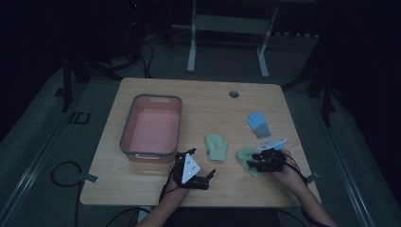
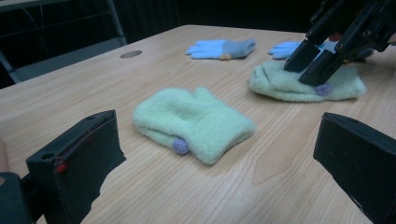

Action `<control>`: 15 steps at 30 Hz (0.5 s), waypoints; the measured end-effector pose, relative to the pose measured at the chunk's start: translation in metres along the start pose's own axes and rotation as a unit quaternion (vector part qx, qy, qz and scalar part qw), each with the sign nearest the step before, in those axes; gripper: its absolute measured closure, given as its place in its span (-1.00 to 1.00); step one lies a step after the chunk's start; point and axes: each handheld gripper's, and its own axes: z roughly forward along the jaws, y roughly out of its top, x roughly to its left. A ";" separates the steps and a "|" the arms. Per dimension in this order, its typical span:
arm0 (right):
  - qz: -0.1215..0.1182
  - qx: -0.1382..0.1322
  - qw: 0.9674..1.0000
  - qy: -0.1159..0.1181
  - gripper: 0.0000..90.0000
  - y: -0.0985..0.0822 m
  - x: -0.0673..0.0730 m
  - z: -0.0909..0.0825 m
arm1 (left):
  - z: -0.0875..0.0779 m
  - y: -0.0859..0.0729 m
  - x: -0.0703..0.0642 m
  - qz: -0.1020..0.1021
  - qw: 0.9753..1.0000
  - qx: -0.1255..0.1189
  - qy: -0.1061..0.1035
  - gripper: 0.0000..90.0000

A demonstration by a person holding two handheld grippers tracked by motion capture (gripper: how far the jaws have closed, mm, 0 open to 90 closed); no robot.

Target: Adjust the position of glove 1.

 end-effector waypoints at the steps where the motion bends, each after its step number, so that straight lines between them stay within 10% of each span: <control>1: 0.001 0.000 1.000 0.000 0.29 0.000 0.000 0.001 | 0.000 0.000 0.000 0.000 1.000 0.000 0.000 -0.99; 8: 0.020 -0.006 1.000 -0.004 0.79 -0.002 0.002 0.002 | 0.000 0.000 0.000 -0.001 1.000 0.000 0.000 -0.98; 15: 0.052 -0.030 0.998 -0.027 0.89 0.005 0.009 -0.010 | 0.000 0.000 0.000 -0.002 1.000 0.000 0.000 -0.99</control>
